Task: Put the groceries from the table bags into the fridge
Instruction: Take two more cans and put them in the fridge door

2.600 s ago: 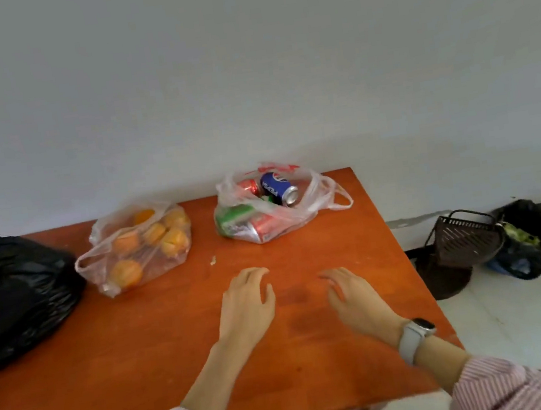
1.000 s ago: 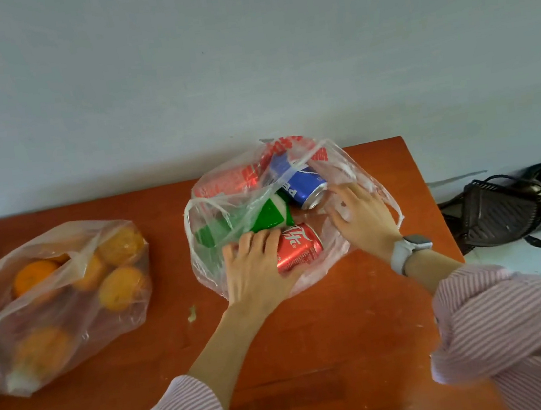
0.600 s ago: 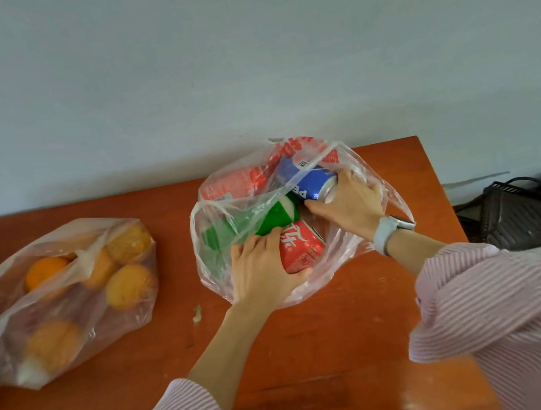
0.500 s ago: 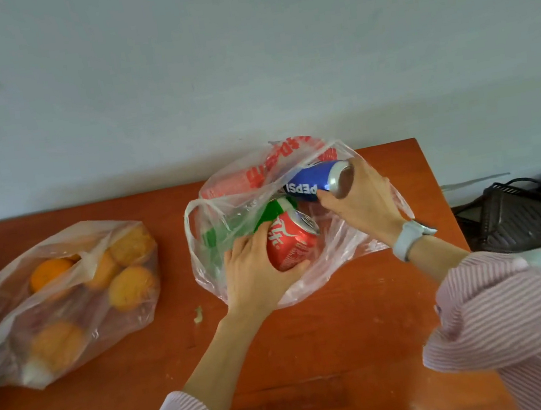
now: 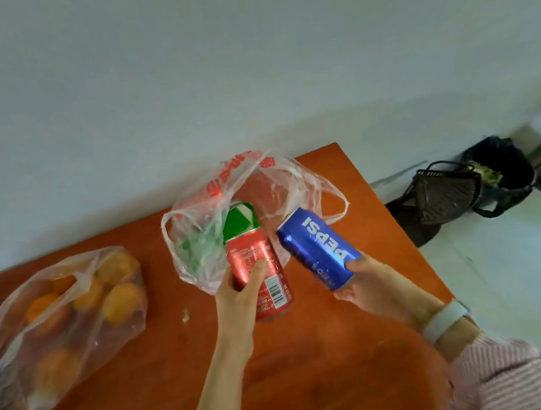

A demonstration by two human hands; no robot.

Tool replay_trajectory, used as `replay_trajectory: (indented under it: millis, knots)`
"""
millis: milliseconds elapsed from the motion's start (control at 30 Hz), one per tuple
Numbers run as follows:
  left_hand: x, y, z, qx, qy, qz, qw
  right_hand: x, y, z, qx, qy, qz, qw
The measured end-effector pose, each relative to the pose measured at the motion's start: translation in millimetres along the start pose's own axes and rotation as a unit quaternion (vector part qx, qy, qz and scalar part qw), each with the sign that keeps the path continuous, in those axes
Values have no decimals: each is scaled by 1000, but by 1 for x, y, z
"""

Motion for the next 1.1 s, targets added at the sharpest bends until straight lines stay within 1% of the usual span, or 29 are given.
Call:
replay_trajectory:
  millis: [33,100,167,233,300,400,500,600,700,833,967,1100]
  knots:
    - [5,1,13,11,-7,9,1000,-11,2,16,16,-77,83,993]
    - [19,-2,36,38,-24,17,999,-35,10,47,29,-110,68,991]
    - [31,-5,61,97,-31,-13,995,-61,22,76,-4,-121,65,990]
    - [40,-4,87,166,-35,-58,984,-83,36,107,-56,-120,62,989]
    - [50,2,115,218,-46,-94,970,-104,42,140,-115,-140,56,982]
    - [72,25,157,298,-72,-136,942,-141,39,195,-240,-159,20,957]
    - [102,58,208,386,-97,-178,900,-189,30,258,-339,-165,-41,925]
    - [138,93,270,477,-111,-230,841,-247,23,325,-439,-172,-99,876]
    - [187,124,345,557,-129,-282,770,-319,27,399,-532,-151,-159,818]
    - [266,153,477,652,-147,-318,672,-428,45,503,-660,-119,-222,708]
    - [336,168,626,723,-149,-324,592,-527,61,610,-737,-99,-251,620]
    - [383,180,753,778,-147,-325,518,-599,75,709,-794,-86,-265,540]
Point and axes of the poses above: each hand's wrist, its own z-axis away from the middle knuckle, its own y-axis out of the palm, x = y × z, the point moved 2 cm from there along -z, towards the middle knuckle, and after that the axes turned 11 degrees about z, right-handed, at the moved point
